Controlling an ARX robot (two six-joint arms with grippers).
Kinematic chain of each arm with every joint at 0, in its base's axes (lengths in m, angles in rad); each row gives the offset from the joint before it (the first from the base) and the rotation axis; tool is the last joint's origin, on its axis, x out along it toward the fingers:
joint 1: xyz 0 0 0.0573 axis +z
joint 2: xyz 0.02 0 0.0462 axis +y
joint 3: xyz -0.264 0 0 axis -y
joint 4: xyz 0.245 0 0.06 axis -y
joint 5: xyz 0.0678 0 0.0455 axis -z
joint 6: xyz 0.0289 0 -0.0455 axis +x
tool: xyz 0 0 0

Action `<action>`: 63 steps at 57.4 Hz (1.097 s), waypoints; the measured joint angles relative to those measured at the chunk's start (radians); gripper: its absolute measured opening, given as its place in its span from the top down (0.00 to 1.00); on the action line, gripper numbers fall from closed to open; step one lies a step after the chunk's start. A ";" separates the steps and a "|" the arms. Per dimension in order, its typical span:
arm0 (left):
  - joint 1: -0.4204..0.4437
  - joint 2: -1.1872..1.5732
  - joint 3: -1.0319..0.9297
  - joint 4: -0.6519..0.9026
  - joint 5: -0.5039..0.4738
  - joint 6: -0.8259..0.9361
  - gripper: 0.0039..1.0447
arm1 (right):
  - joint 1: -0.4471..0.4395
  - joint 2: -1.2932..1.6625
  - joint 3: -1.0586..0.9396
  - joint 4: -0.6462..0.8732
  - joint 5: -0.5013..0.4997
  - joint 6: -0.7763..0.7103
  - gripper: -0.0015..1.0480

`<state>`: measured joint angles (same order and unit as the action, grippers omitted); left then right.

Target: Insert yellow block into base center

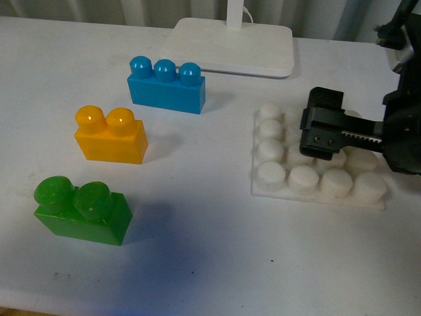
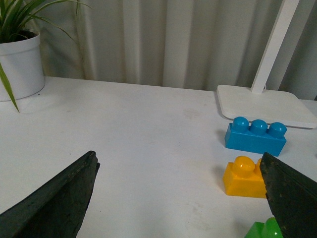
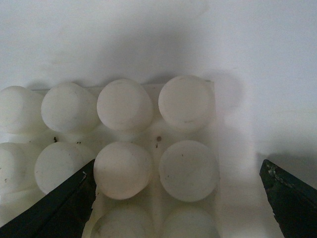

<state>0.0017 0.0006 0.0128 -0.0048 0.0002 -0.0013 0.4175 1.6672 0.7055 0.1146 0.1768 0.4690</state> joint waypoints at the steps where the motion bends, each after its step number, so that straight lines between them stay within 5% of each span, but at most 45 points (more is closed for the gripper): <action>1: 0.000 0.000 0.000 0.000 0.000 0.000 0.06 | 0.004 0.001 0.002 0.000 -0.003 0.000 0.09; 32: 0.000 0.000 0.000 0.000 0.000 0.000 0.06 | 0.000 -0.101 -0.006 -0.032 -0.030 0.050 0.09; 63: 0.000 0.000 0.000 0.000 0.000 0.000 0.06 | -0.225 -0.751 -0.262 0.016 -0.265 -0.126 0.09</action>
<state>0.0017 0.0006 0.0128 -0.0051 0.0002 -0.0013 0.1921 0.9161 0.4431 0.1307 -0.0879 0.3428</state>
